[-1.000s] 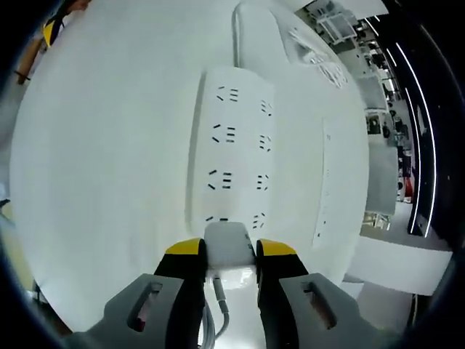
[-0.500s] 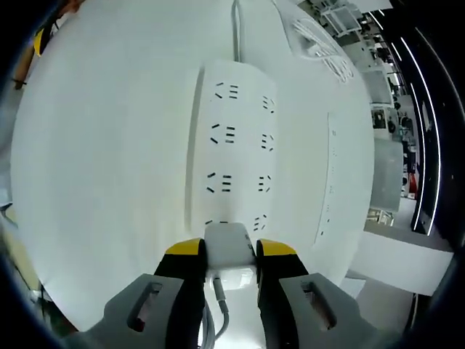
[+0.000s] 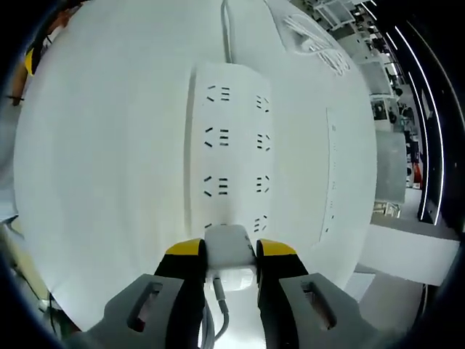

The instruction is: Straighten the power strip on the desk, plug the charger into it

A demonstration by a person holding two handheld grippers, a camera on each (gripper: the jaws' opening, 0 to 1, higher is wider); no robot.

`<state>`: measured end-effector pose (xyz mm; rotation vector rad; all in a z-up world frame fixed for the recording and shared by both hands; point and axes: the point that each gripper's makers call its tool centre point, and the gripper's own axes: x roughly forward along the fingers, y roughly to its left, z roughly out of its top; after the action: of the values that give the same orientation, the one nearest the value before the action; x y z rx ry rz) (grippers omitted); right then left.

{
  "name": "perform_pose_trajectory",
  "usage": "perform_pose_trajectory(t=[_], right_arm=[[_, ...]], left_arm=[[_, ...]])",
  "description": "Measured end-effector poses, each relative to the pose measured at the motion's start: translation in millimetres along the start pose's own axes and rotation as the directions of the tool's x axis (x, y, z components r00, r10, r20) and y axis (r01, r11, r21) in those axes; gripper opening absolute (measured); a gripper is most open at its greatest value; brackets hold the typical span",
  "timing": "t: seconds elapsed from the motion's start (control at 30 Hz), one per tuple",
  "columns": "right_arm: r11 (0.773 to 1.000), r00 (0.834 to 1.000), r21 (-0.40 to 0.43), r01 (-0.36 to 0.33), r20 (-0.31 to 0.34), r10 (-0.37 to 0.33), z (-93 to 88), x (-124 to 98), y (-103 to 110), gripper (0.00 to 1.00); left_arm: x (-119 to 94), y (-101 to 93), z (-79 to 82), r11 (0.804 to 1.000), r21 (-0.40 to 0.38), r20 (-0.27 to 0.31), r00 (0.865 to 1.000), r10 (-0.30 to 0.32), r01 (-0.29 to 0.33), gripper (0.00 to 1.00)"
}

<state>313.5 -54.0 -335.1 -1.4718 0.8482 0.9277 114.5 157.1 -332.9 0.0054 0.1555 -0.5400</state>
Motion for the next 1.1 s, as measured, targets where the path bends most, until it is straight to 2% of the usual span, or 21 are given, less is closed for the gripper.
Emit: perform_pose_trajectory(t=[0.23, 0.33, 0.37, 0.4, 0.47, 0.6, 0.87, 0.97, 1.1], right_arm=[[1.0, 1.0, -0.021, 0.011, -0.01, -0.011, 5.7, 0.0, 2.6, 0.24], [1.0, 1.0, -0.017, -0.006, 0.014, 0.006, 14.0, 5.3, 6.0, 0.24], [1.0, 0.999, -0.001, 0.019, -0.047, -0.02, 7.7, 10.7, 3.7, 0.24], [1.0, 1.0, -0.024, -0.004, -0.015, 0.003, 16.3, 7.4, 6.4, 0.24], [1.0, 1.0, -0.022, -0.001, -0.018, 0.0, 13.2, 4.0, 5.0, 0.24], [1.0, 1.0, 0.022, -0.015, 0.021, 0.015, 10.4, 1.0, 4.2, 0.24], [1.0, 1.0, 0.007, -0.002, 0.009, 0.002, 12.5, 1.7, 6.2, 0.25], [1.0, 1.0, 0.005, -0.008, 0.03, 0.008, 12.7, 1.9, 5.8, 0.26], [0.998, 0.998, 0.052, -0.025, 0.06, 0.022, 11.0, 1.3, 4.4, 0.26]], left_arm=[[2.0, -3.3, 0.6, 1.0, 0.002, 0.001, 1.0, -0.002, 0.002, 0.99], [2.5, -5.3, 0.7, 1.0, 0.006, -0.001, 1.0, -0.006, 0.006, 0.99], [2.0, -5.4, 0.8, 1.0, 0.007, -0.002, 1.0, -0.007, 0.007, 0.99], [0.8, -5.0, 1.0, 1.0, 0.009, -0.002, 1.0, -0.006, 0.006, 0.99], [-2.0, -2.0, 1.0, 1.0, 0.008, -0.002, 1.0, -0.001, 0.001, 0.99], [-5.5, 4.4, 1.0, 1.0, 0.005, -0.003, 1.0, 0.016, -0.016, 0.99], [-3.4, 0.5, 3.0, 1.0, 0.008, 0.002, 1.0, 0.01, -0.01, 0.99], [-2.5, -0.5, 2.0, 1.0, 0.009, -0.004, 1.0, 0.008, -0.008, 0.99], [-3.1, -1.2, 3.6, 1.0, 0.012, 0.0, 1.0, 0.004, -0.004, 0.99]])
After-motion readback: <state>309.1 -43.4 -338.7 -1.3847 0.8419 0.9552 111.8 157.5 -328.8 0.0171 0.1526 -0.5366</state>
